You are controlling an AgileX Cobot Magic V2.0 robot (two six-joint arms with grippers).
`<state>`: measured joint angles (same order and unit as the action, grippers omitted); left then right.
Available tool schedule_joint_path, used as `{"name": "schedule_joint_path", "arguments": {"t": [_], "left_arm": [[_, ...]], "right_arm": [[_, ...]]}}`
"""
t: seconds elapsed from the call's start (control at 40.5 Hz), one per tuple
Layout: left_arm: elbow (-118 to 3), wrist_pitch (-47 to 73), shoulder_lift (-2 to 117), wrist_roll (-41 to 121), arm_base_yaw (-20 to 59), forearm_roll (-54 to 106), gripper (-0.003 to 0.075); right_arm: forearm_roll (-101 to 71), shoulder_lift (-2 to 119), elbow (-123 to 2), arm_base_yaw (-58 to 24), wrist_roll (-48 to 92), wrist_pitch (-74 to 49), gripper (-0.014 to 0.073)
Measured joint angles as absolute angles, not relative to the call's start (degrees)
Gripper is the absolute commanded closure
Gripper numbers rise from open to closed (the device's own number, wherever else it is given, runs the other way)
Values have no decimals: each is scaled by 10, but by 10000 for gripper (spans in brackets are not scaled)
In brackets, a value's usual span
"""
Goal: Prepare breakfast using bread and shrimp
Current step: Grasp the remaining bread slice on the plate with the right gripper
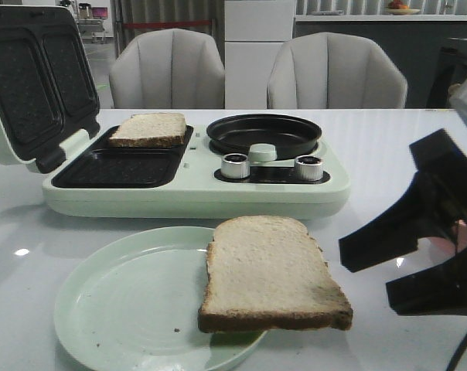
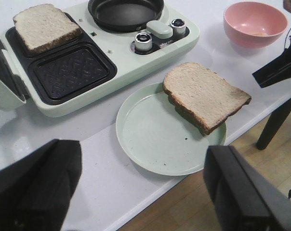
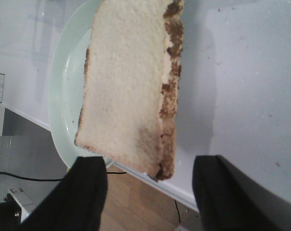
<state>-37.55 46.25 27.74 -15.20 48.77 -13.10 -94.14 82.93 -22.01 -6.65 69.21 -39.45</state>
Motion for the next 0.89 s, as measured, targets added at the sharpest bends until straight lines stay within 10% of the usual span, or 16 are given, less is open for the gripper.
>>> {"name": "schedule_joint_path", "arguments": {"t": [0.469, 0.889], "left_arm": [[-376, 462, 277, -152, 488, -131, 149], [-376, 462, 277, -152, 488, -131, 149]], "right_arm": [[-988, 982, -316, -109, 712, -395, 107], [-996, 999, -319, -109, 714, -431, 467]]}}
